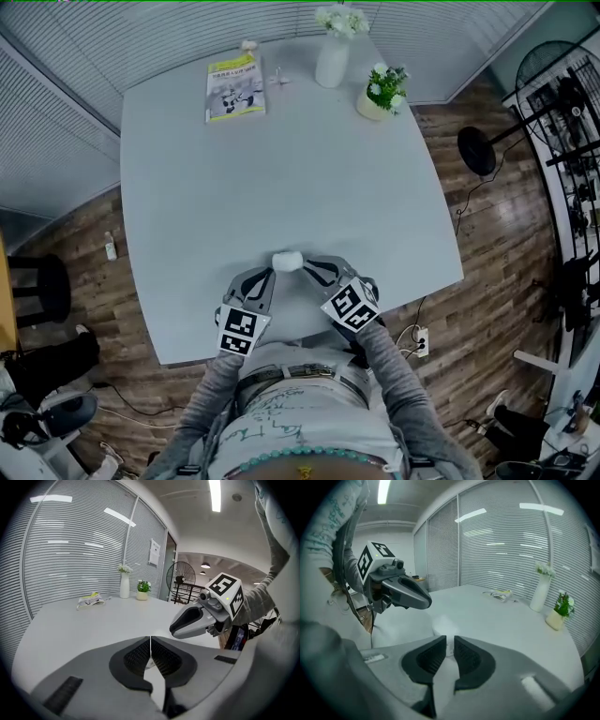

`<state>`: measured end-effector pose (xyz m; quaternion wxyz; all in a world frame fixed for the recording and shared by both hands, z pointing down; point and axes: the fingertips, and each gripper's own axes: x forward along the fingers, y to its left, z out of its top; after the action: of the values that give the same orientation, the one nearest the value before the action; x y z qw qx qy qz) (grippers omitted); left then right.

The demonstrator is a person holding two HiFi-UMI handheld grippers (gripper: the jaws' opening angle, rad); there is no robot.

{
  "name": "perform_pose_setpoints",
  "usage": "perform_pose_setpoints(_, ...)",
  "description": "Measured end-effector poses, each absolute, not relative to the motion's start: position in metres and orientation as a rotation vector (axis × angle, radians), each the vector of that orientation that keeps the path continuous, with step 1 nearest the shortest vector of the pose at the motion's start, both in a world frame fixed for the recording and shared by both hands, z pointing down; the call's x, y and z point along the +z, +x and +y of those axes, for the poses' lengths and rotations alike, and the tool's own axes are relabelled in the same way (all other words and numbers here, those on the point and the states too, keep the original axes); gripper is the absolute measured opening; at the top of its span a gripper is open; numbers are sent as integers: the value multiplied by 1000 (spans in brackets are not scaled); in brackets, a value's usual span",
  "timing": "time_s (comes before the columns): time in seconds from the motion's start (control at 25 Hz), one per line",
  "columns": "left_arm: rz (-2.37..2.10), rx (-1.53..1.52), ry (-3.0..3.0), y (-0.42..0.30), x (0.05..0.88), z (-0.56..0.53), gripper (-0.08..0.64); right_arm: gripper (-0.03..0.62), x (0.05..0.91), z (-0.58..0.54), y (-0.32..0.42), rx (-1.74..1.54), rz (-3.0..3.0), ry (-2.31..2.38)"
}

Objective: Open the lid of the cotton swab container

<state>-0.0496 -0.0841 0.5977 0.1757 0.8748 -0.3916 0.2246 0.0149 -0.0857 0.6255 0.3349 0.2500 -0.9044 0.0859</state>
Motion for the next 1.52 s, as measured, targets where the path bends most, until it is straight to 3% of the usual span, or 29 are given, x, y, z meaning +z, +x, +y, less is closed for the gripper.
perform_pose_setpoints(0.2, -1122, 646, 2462, -54, 600, -87, 3, 114, 642, -87, 16, 246, -2344, 589)
perform_pose_setpoints(0.4, -1132, 650, 2453, -58, 604, -91, 3, 238, 654, -86, 7, 256, -2377, 484)
perform_pose_setpoints(0.52, -1138, 650, 2455, -60, 603, -93, 3, 276, 658, -86, -1, 238, -2397, 429)
perform_pose_setpoints(1.08, -1135, 672, 2474, -63, 601, -101, 3, 279, 678, -97, -28, 141, -2422, 330)
perform_pose_setpoints(1.2, -1122, 675, 2483, -62, 601, -103, 3, 250, 680, -98, -31, 127, -2424, 325)
perform_pose_setpoints(1.52, -997, 793, 2574, -54, 605, -100, 5, 244, 681, -98, -29, 99, -2428, 306)
